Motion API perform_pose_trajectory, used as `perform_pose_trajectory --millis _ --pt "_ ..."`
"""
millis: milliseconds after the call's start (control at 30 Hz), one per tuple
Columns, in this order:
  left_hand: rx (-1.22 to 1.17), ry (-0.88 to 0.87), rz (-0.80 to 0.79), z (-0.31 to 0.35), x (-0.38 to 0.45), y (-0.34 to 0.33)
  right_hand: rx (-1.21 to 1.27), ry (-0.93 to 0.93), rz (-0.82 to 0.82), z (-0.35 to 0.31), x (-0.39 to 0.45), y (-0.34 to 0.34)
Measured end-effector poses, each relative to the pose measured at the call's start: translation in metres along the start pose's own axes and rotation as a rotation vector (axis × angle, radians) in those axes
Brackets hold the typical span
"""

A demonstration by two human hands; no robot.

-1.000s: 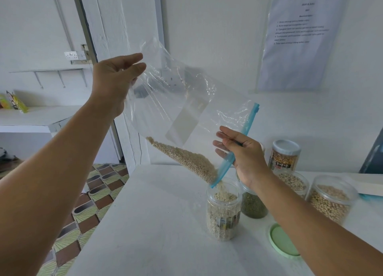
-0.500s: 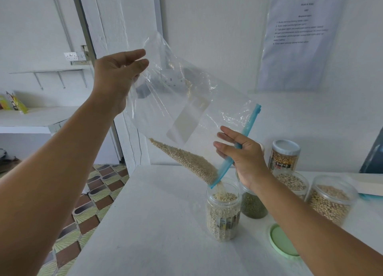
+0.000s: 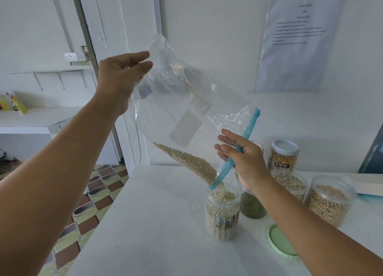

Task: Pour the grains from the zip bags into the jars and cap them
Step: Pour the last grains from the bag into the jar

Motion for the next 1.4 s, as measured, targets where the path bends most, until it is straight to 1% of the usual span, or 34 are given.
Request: perform_pose_trajectory --millis 500,1167,1400 --pt "0.027 -0.034 -0.005 0.019 -0.002 -0.011 -0.001 0.009 0.027 0.001 -0.004 0.005" --pt "0.033 -0.04 -0.025 0.017 -0.003 -0.021 0.044 -0.005 0.045 0.007 -0.005 0.015" --pt "0.045 -0.041 -0.02 0.017 -0.002 -0.021 0.023 0.01 0.048 0.007 -0.003 0.015"
Point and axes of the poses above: each hand's wrist, its own x-axis towards the middle knuckle, its own y-axis out of the back of the hand, z = x × y, the point moved 8 cm from there along x, towards the middle knuckle, and after that the axes turned 9 degrees about -y, right-handed, at the moved point
